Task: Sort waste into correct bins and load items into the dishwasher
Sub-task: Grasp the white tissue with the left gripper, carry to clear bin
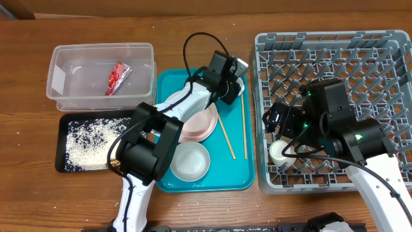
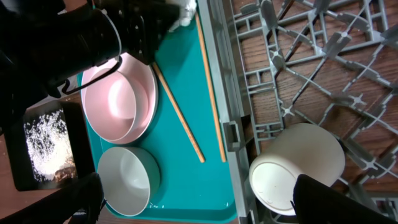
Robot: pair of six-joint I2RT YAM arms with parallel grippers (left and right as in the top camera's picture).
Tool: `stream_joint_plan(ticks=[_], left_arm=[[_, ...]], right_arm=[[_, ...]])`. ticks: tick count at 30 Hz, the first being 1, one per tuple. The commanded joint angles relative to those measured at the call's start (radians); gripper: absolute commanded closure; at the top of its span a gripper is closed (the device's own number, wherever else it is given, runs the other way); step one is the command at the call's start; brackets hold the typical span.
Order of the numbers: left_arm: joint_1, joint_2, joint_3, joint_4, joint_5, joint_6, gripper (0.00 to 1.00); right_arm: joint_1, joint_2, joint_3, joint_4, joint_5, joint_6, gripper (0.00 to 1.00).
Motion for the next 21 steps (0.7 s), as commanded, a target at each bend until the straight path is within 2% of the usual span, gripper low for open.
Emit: stream_joint_plan(ticks=[1,7,14,17,21], left_arm=[[0.003,-0.025,0.012,-0.037,-0.053,-0.068,0.96],[0.034,-0.206,0.048,-0.164,-0.115,-0.163,0.96],[0.139,-0.461,0.049,-0.329,-0.331,-0.175,0.96],[0.218,-0.488,0.049,-0.463,-0.409,-0.270,0.96],[0.346,-0.459,0.035,-0.558,-0.410,-0.334,0.96]], right_arm=[[0.003,-0.005,0.018,0.004,-0.002,-0.004,0.00],[0.003,-0.005,0.018,0.000,-0.002,-0.004,0.00],[0.003,-0.005,0.018,0.000,-0.002,-0.004,0.00],[0.003,-0.005,0.018,0.001,-0.002,-0.003,0.00],[0.003,-0.005,0.018,0.002,-0.002,-0.004,0.00]])
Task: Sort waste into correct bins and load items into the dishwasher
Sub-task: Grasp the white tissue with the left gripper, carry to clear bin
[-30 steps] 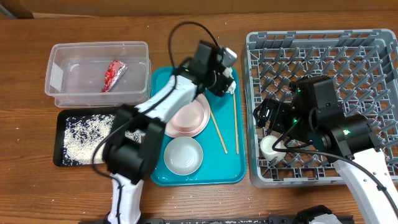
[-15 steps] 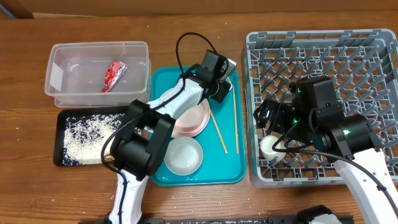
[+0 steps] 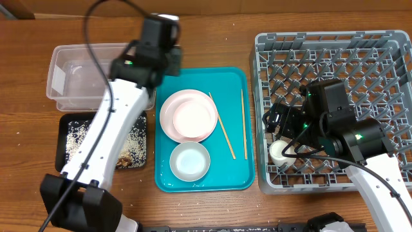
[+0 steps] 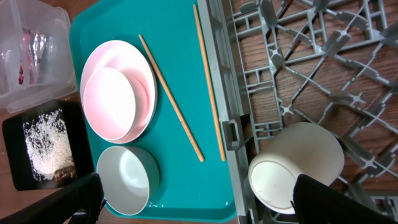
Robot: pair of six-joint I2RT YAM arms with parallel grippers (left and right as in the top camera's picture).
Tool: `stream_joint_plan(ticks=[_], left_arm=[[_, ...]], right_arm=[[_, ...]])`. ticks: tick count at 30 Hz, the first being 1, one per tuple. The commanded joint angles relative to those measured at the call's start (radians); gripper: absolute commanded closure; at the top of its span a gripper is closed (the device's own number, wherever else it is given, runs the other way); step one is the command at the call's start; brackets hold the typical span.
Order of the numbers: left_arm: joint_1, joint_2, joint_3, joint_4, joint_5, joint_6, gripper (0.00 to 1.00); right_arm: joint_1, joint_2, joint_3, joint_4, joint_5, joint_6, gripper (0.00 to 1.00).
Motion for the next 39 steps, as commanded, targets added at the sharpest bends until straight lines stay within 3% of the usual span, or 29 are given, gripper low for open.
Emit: stream_joint_plan(ticks=[1,3,5,10,15,19,26,30,36,37,39], left_arm=[[0.100,0.074,-0.028,-0.039,-0.054,-0.095,0.96],[0.153,0.105,-0.029,-0.042,-0.011,-0.094,0.92],[0.189,0.121,-0.029,-0.050,0.040,-0.080,0.51],[0.220,0.056,0.032,-0.122,0.050,-0.075,0.32],[0.203,-0.078,0.144,-0.281,0.100,-0.059,0.22],[0.187,-0.193,0.160,-0.400,0.199,-0.060,0.20],[0.147,-0.330,0.159,-0.649,0.264,-0.076,0.34],[0.095,-0.369,0.147,-0.753,0.262,-0.083,0.35],[0.032,-0.385,0.146,-0.841,0.258,-0.082,0.23],[0.025,-0.389,0.146,-0.845,0.257,-0.082,0.19],[0.019,-0.394,0.146,-0.848,0.258,-0.083,0.00]], right_arm=[[0.003,-0.005,0.018,0.005,-0.002,-0.003,0.00],[0.003,-0.005,0.018,0.005,-0.002,-0.003,0.00],[0.003,-0.005,0.018,0.005,0.000,-0.004,0.00],[0.003,-0.005,0.018,0.004,0.006,-0.011,0.00],[0.003,-0.005,0.018,0.005,0.006,-0.011,0.00],[0.004,-0.006,0.018,0.005,0.005,-0.069,0.03],[0.040,-0.005,0.018,0.005,-0.016,-0.195,0.07],[0.059,-0.005,0.018,0.013,-0.005,-0.191,0.07],[0.058,-0.005,0.018,0.038,-0.002,-0.190,0.01],[0.058,-0.005,0.018,0.040,-0.002,-0.190,0.00],[0.058,-0.005,0.018,0.039,-0.002,-0.190,0.00]])
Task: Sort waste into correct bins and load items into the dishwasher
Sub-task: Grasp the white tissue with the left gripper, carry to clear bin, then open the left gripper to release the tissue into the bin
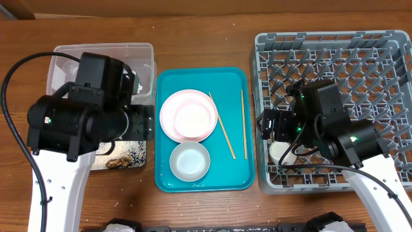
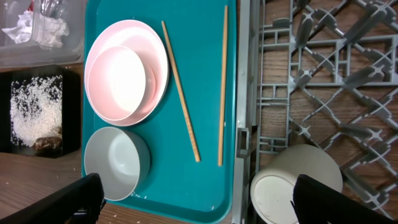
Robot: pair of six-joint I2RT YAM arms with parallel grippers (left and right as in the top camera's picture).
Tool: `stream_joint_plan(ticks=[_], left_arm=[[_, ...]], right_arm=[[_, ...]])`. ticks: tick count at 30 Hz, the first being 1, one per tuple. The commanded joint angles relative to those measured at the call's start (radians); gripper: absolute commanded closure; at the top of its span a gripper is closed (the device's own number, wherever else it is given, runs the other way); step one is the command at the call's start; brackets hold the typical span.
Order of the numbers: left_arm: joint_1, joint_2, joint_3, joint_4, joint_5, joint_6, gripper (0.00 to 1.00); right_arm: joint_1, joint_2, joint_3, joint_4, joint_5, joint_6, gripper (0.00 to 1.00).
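Observation:
A teal tray (image 1: 235, 80) holds a pink plate (image 1: 168, 109) with a pink bowl (image 1: 193, 119) on it, a pale bowl (image 1: 190, 161) and two chopsticks (image 2: 180, 87). A white cup (image 2: 292, 186) lies on its side at the near left of the grey dish rack (image 1: 360, 58). My right gripper (image 2: 202, 202) hangs open over the border between tray and rack, nothing between its fingers (image 2: 81, 199). The left arm (image 1: 84, 119) looms over the clear bin (image 1: 103, 50); its fingers do not show. Crumpled white paper (image 2: 50, 26) lies in that bin.
A black tray (image 2: 34, 109) with scattered rice and a brown scrap sits in front of the clear bin, left of the teal tray. The rack's upright tines fill the right side. Bare wooden table runs along the back and front edges.
The left arm has come back toward the front and now covers the clear bin and black tray. White crumpled paper now shows in the bin. The right gripper has shifted a little left, still open.
First the left gripper was at the back of the teal tray beside the pink plate, something white at its tip. Then it stood over the clear bin's right corner. Now white paper lies in the bin. The right gripper stayed open above the cup's spot throughout.

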Motion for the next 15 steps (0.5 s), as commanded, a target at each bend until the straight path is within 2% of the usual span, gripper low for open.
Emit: stream_joint_plan(ticks=[1,15], left_arm=[[-0.011,-0.027,-0.008,-0.005,0.013,-0.012,0.00],[-0.011,0.002,-0.008,-0.003,0.016,-0.011,0.00]], right_arm=[[0.005,-0.005,0.018,0.005,0.002,-0.009,0.00],[0.005,-0.005,0.018,0.006,0.002,-0.009,0.00]])
